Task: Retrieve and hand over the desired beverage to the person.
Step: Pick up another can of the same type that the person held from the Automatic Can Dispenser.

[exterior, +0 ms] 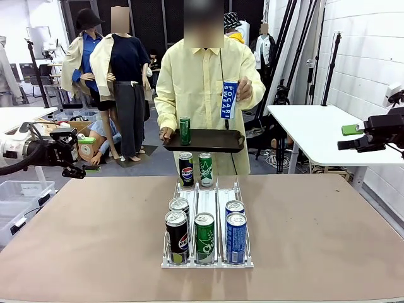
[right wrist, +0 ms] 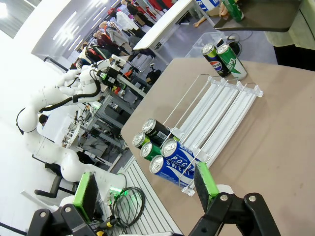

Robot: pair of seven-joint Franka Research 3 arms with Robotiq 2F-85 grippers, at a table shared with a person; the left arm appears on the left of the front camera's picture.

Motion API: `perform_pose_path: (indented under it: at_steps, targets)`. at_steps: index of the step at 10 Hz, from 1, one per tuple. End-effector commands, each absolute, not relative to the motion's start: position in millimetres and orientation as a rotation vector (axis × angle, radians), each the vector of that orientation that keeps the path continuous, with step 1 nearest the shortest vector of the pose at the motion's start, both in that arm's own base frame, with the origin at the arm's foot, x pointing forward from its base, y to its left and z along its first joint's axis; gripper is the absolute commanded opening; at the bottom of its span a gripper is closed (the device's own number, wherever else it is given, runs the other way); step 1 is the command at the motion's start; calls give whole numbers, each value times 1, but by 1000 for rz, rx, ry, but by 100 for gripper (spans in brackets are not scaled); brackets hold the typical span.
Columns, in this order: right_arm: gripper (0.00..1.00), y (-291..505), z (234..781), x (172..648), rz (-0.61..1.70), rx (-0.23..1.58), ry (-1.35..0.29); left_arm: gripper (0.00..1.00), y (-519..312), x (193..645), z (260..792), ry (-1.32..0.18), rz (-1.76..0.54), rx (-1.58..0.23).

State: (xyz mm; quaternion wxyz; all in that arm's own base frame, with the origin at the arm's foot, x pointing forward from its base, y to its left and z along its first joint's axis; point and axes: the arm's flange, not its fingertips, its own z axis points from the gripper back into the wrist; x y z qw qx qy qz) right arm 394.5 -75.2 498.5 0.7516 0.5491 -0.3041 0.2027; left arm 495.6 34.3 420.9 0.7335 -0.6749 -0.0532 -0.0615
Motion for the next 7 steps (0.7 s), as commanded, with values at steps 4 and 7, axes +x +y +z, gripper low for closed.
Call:
perform_pose_path:
  at_steps: [4, 7]
  targets:
    - [100, -74, 500, 395, 440, 1213, -668, 100, 34, 495, 424, -124, -139, -1479]
    - [100, -74, 500, 395, 440, 1213, -668, 100, 34, 495, 424, -124, -139, -1479]
